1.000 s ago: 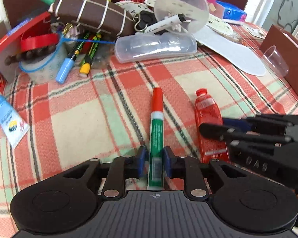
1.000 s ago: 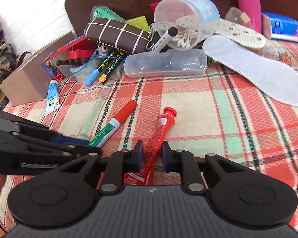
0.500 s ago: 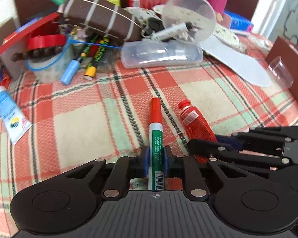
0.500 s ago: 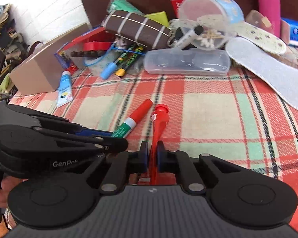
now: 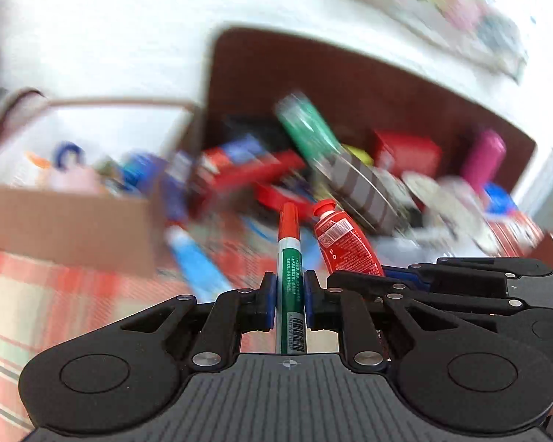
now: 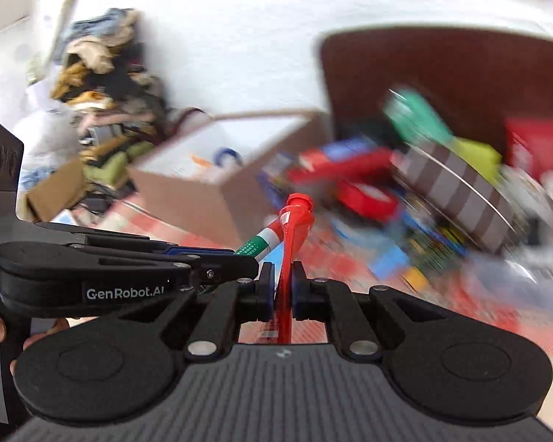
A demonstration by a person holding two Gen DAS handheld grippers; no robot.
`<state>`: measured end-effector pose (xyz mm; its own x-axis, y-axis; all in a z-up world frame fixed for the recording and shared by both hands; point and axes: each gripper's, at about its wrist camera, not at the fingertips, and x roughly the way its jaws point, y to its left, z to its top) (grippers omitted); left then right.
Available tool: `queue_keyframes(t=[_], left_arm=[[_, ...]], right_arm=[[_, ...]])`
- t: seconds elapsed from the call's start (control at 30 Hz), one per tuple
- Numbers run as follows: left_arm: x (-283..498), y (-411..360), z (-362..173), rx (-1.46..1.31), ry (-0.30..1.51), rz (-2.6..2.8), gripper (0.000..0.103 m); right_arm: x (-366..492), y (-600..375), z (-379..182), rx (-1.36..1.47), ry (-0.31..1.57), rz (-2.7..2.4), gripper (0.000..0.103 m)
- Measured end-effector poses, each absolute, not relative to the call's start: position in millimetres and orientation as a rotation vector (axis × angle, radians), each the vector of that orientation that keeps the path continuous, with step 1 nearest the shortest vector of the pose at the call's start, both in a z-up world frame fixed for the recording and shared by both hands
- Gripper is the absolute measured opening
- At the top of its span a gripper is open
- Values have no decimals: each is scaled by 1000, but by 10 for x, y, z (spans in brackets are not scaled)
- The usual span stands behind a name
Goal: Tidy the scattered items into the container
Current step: 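Carry the green marker with the left tool into the cardboard box while the right drops the red tube there, then bring both open tools back over the cluttered pile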
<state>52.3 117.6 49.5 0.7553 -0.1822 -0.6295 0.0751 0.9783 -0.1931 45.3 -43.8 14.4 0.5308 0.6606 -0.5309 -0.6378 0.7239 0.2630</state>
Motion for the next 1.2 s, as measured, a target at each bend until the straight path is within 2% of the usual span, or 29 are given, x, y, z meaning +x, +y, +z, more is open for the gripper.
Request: queue_keyframes(t=[0.17, 0.33, 0.67, 0.7, 0.77, 0.83, 0.9, 0.97, 1.0, 1.07, 1.1, 1.2], left_arm=[[827, 1805, 742, -157, 648, -24, 11], [1306, 2359, 745, -183, 648, 35, 11], [2027, 2906, 194, -247, 738, 84, 11], [2037, 2923, 159, -247, 737, 85, 26], [2021, 2948, 123, -235, 728, 117, 38], [1973, 2952, 125, -205, 720, 167, 66], [1899, 2982, 130, -200, 710, 216, 81], [1802, 3017, 133, -235, 704, 226, 83], [1747, 3019, 142, -260, 701, 218, 85], [1624, 2974, 180, -287, 681, 200, 88], [1550, 2916, 217, -281, 666, 195, 89], [1365, 2663, 326, -250, 650, 173, 93]], right_arm=[[819, 282, 382, 14, 607, 853, 10], [1272, 906, 405, 34, 612, 879, 10], [1936, 1617, -53, 29, 724, 817, 11], [1952, 1639, -94, 26, 728, 814, 12], [1970, 1671, -141, 21, 729, 813, 12], [1958, 1677, -143, 9, 708, 795, 13], [1931, 1628, -129, 9, 685, 760, 15], [1896, 1553, -106, 34, 662, 710, 36], [1840, 1478, -94, 59, 638, 694, 55], [1647, 1264, -65, 120, 576, 680, 69], [1521, 1144, -41, 148, 548, 677, 80], [1127, 774, 8, 167, 444, 661, 86]])
